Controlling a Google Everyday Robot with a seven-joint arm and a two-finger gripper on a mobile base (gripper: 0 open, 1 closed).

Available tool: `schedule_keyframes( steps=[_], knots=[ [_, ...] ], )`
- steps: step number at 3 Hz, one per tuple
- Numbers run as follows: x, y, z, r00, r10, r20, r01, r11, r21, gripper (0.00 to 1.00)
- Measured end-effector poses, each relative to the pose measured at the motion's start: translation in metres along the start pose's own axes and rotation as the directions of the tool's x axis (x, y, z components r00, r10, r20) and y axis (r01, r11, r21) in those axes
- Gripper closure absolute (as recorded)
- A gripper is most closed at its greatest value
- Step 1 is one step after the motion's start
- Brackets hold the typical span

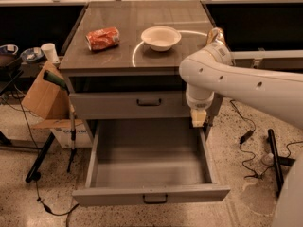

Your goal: Pick rxbar chocolate from middle drawer and place on counter

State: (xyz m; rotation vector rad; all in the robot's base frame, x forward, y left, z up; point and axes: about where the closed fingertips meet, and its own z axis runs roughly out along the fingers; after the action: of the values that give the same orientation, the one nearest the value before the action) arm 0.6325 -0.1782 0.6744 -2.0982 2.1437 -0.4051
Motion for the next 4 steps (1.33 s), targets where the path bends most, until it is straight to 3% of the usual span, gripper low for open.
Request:
schedule_keyframes(
  steps=[2,3,4],
  knots=[
    [-0.034,-0.066,-0.050,1.000,-0.017,-0.025,0.019,0.9984,0.053,1.00],
    [-0.043,-0.080,-0.080,0.998,0.001,-0.066,0.004,0.9969,0.079,1.00],
    [-0.039,-0.076,-0.091,0.990,0.026,-0.137,-0.019,0.9986,0.049,1.00]
  ],
)
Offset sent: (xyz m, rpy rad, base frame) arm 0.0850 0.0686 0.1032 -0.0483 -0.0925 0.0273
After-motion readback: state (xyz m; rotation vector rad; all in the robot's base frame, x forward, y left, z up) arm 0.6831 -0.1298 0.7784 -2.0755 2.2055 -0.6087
